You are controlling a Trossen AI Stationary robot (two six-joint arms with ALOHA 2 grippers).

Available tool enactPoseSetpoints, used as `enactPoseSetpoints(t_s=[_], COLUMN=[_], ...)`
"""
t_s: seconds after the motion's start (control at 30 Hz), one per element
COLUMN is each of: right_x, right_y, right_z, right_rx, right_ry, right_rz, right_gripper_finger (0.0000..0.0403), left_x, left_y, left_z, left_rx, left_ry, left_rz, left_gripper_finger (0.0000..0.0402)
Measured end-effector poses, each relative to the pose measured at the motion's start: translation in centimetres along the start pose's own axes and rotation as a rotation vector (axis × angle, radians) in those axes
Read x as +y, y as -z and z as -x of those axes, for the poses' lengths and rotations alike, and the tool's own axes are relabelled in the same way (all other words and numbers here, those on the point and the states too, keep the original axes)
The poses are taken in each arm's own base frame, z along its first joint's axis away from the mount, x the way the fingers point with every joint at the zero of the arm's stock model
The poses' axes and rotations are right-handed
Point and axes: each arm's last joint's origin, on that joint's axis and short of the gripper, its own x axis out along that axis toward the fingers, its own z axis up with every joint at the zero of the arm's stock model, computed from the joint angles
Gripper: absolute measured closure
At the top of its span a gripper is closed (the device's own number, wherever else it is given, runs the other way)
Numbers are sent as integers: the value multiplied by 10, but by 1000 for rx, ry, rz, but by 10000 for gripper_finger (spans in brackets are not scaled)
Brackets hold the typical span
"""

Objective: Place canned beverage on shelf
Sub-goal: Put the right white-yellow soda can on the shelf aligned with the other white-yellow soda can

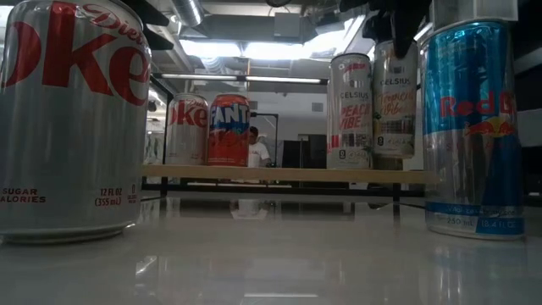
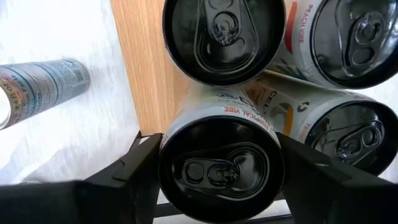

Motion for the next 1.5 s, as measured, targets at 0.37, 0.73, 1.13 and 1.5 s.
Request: enactPoseSetpoints(t_s=[0.37, 0.73, 1.13, 1.5], right_x=[0, 1, 1, 1], right_y=[2, 1, 0, -1], right_z=[-5, -12, -12, -12], right_rx=[32, 39, 23, 20], right_ry=[3, -7, -17, -17], right_rz=[-15, -3, 1, 1], right_gripper_finger=[145, 146, 146, 146], left_x=[0, 0, 0, 0], left_y=[0, 0, 0, 0], left_z=[0, 0, 0, 0], left_rx=[-1, 0, 0, 0], left_ry=[0, 1, 0, 0], left_rz=[0, 0, 0, 0], left_gripper_finger=[50, 50, 50, 50])
